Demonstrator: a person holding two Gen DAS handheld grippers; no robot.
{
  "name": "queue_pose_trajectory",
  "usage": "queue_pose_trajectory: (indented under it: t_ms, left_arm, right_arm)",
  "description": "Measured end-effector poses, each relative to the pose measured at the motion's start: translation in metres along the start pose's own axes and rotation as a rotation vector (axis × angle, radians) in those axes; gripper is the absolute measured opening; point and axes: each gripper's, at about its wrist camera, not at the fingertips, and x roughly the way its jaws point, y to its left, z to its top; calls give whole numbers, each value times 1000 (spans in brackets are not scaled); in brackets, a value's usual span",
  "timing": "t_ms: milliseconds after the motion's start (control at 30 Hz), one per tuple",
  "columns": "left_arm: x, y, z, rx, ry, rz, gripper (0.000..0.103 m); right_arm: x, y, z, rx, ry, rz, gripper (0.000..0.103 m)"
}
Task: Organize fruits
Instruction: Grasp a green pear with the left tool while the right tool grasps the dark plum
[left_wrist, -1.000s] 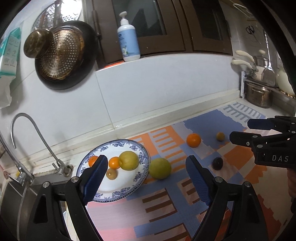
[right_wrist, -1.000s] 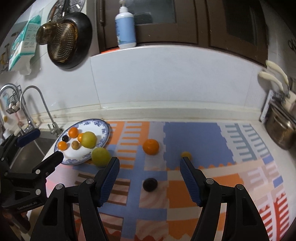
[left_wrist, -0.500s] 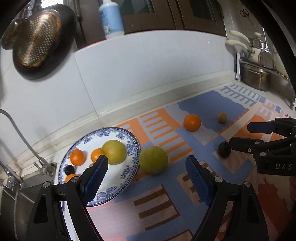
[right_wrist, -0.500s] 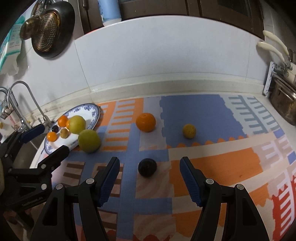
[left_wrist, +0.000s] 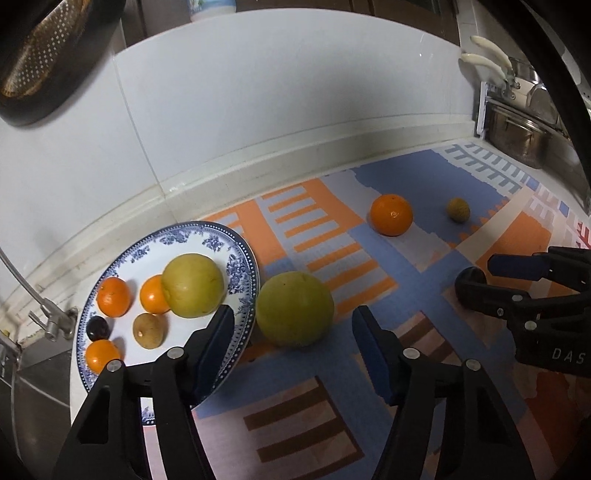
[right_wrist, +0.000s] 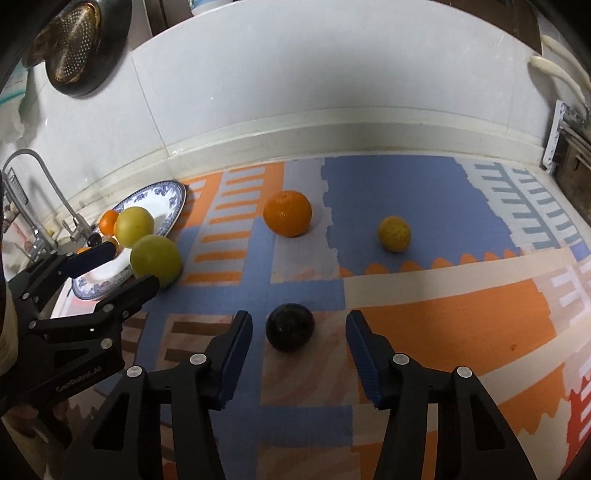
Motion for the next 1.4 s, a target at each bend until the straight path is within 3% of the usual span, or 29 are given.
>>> queue_pose_trajectory:
  t_ms: [500,667,800,1400]
  left_arm:
    - [25,0,4,-2,61,-5,49]
    - [22,2,4,-23,62,-29,49]
    - [12,2,2,-53,55,-58,49]
    - [-65,12,-11,-138,-35,9,49]
  right_arm:
    - [13,3,2,-33,32,6,35]
    - [13,5,2,-42,29,9,31]
    - [9,5,3,-39,22,32,31]
    - [-45,33,10,-140,-84,105,31]
